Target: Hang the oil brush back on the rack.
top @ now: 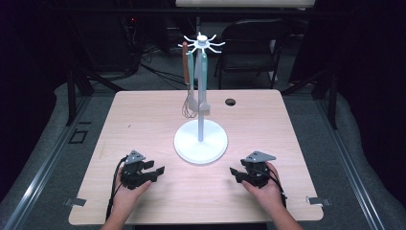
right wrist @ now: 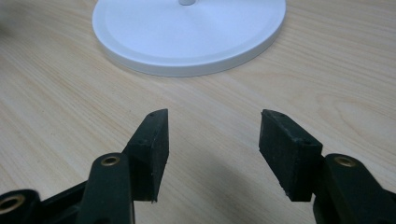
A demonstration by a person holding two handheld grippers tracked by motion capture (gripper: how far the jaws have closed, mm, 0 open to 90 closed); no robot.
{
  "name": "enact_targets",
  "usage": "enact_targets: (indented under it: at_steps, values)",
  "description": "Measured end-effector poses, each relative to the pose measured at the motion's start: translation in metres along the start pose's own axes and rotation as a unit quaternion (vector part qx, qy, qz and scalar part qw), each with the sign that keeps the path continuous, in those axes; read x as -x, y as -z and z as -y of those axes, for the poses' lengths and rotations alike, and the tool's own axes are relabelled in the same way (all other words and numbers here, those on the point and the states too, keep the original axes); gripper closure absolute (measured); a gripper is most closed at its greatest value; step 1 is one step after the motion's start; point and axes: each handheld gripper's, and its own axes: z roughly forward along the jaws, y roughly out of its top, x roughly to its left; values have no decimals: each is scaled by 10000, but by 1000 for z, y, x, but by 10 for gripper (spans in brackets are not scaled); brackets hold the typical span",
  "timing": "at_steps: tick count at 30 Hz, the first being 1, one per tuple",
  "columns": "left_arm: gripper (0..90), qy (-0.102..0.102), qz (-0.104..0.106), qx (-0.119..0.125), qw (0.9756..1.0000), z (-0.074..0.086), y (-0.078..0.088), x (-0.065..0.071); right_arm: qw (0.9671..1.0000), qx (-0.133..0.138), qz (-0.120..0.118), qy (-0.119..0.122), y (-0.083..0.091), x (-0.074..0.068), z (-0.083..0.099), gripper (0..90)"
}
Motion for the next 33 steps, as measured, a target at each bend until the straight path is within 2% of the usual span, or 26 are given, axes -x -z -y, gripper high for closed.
enact_targets:
  at_steps: [5, 9, 10, 11, 15, 19, 26, 30, 33]
  values:
    - [447, -193, 22, -112, 9997, 3, -8, 2, 10000, -7, -7, -7, -2, 0, 1, 425]
    - [446, -205, 46, -187, 9996, 5, -13, 1, 10000, -22, 10, 26, -2, -2, 2, 425]
    - [446, -232, 34, -189, 9995, 6, -15, 1, 9998, -134, 48, 130, -1, -1, 1, 425]
    - [446, -260, 12, -216, 9994, 6, -16, 1, 10000, -44, 21, 74, -3, -2, 2, 425]
    - [443, -302, -24, -291, 9991, 8, -20, 2, 9999, -61, 24, 107, -4, -3, 2, 425]
    - [439, -251, 63, -322, 9991, 9, -24, 4, 9999, -72, 1, 113, -5, -5, 3, 425]
    - [434, -517, 26, -384, 9979, 9, -28, 9, 9997, -153, -9, 214, -8, -9, 4, 424]
    - [431, -540, -17, -374, 9978, 9, -31, 12, 9996, -114, -31, 257, -8, -11, 4, 425]
    - [429, -548, 70, -402, 9977, 8, -31, 12, 9995, -118, -51, 276, -8, -12, 4, 425]
